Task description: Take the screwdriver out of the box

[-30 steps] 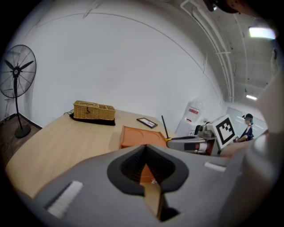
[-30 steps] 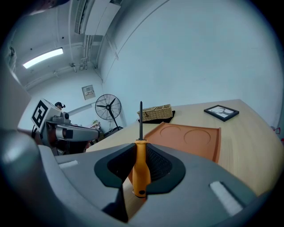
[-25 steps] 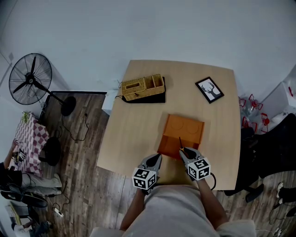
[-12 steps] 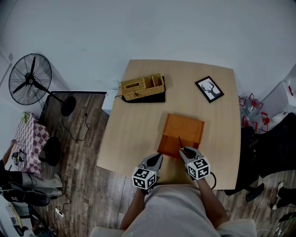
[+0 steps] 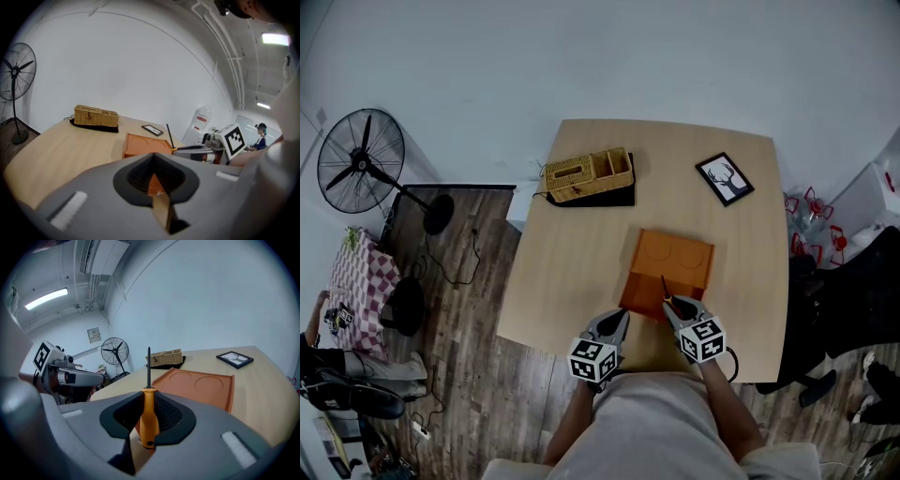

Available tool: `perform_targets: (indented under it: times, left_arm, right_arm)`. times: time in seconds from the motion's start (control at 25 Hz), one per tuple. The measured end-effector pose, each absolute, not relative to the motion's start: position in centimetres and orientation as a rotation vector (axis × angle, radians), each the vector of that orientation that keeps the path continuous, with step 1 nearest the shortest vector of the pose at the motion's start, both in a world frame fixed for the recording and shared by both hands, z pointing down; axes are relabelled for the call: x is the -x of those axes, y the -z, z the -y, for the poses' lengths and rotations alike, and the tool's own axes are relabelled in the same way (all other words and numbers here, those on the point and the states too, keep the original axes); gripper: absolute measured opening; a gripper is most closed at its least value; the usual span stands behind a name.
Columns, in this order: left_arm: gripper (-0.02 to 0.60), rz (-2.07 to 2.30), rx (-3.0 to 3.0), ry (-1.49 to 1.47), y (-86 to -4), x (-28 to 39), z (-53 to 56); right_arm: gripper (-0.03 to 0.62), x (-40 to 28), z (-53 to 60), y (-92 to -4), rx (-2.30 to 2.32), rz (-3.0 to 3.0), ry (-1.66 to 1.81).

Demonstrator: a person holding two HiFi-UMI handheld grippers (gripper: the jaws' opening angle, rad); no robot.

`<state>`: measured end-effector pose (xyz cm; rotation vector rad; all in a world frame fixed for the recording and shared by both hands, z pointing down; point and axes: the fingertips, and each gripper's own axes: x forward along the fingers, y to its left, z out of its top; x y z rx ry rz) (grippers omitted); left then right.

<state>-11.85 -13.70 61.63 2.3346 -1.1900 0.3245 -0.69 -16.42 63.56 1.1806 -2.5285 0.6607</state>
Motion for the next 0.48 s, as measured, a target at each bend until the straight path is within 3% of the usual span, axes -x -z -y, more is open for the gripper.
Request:
perform_targets:
  times: [0.48]
  left_arm:
    - [0.054, 1.189, -2.324, -0.331, -61.97, 11.93, 13.51]
  right_arm:
    - [0.071, 0.35, 16.39, -63.77, -1.192, 2.515, -0.65]
